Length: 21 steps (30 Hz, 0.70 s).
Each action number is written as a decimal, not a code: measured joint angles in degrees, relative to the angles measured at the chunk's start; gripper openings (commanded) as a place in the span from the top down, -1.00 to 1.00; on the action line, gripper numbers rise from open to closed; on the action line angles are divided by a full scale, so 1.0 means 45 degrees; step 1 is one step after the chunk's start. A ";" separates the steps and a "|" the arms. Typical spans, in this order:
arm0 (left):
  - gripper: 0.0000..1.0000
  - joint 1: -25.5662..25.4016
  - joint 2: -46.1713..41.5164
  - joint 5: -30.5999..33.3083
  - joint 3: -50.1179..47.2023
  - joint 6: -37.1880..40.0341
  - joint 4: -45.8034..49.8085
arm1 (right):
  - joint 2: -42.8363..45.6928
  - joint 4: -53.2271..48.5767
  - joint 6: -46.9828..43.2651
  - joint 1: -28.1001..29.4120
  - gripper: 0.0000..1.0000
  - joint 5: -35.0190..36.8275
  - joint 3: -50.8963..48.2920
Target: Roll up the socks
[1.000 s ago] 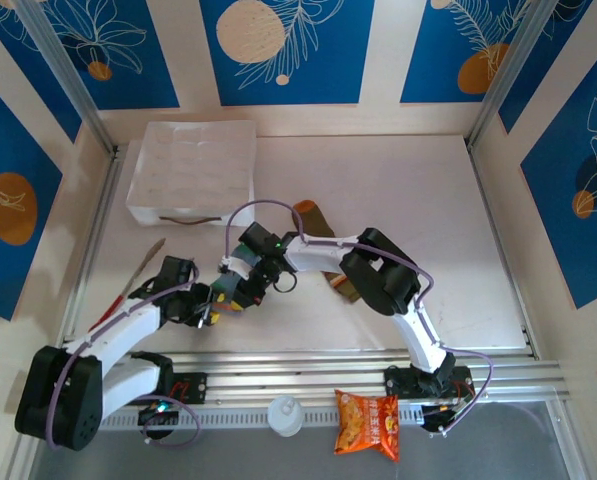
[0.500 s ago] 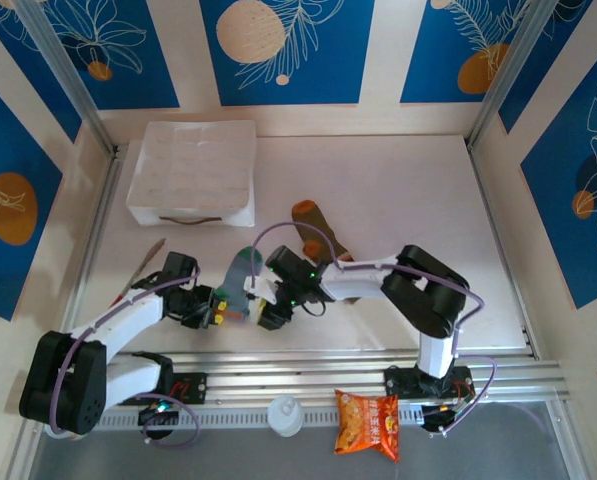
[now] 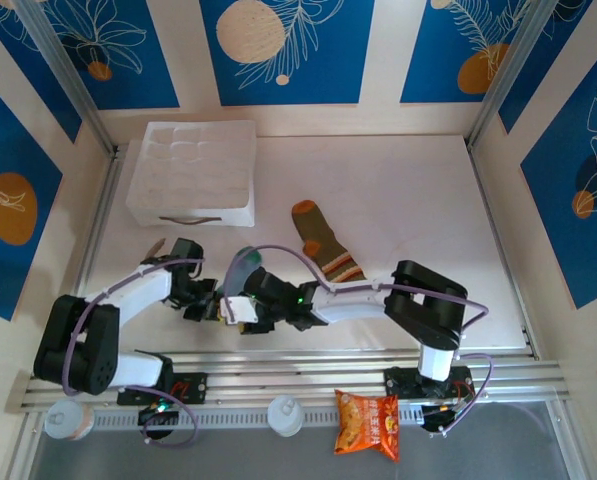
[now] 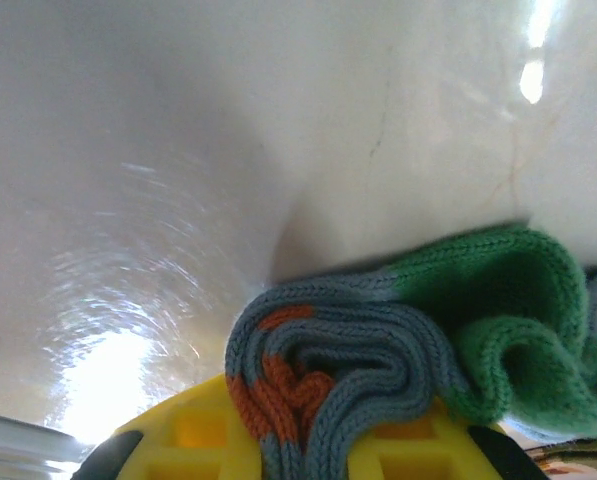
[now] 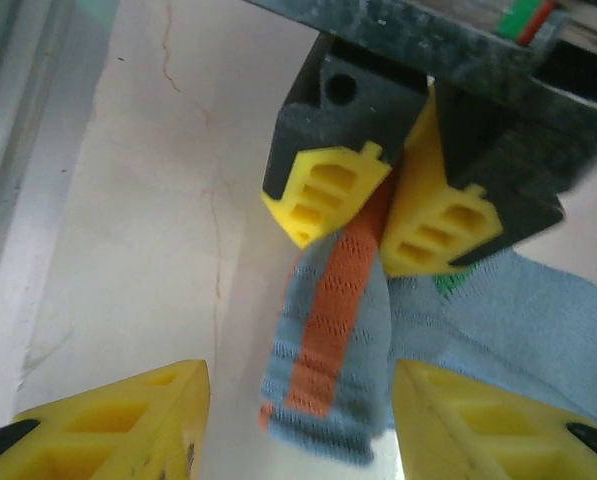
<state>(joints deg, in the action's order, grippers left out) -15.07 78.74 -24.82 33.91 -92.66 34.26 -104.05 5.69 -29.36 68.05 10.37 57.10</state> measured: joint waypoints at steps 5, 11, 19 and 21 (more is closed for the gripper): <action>0.81 0.0000 0.0719 -0.0452 0.0350 0.0039 0.0199 | -0.0840 0.0049 -0.0325 0.0044 0.07 0.0622 0.0471; 0.81 0.0005 0.1039 -0.0680 0.0539 0.0141 0.0291 | -0.1564 0.0029 -0.0311 0.0034 0.62 0.1195 0.0869; -0.10 -0.0049 0.0476 0.0107 0.0850 0.0670 0.0816 | -0.1486 -0.0345 0.0699 -0.0330 1.00 0.0593 0.1035; -0.24 -0.0044 -0.0083 0.0627 0.0850 0.0680 0.1103 | -0.1501 -0.0408 0.1161 -0.0573 1.00 0.0053 0.1044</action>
<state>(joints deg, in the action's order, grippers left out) -15.27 78.37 -22.00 37.74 -89.60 39.22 -110.80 3.86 -24.14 65.47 10.61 61.80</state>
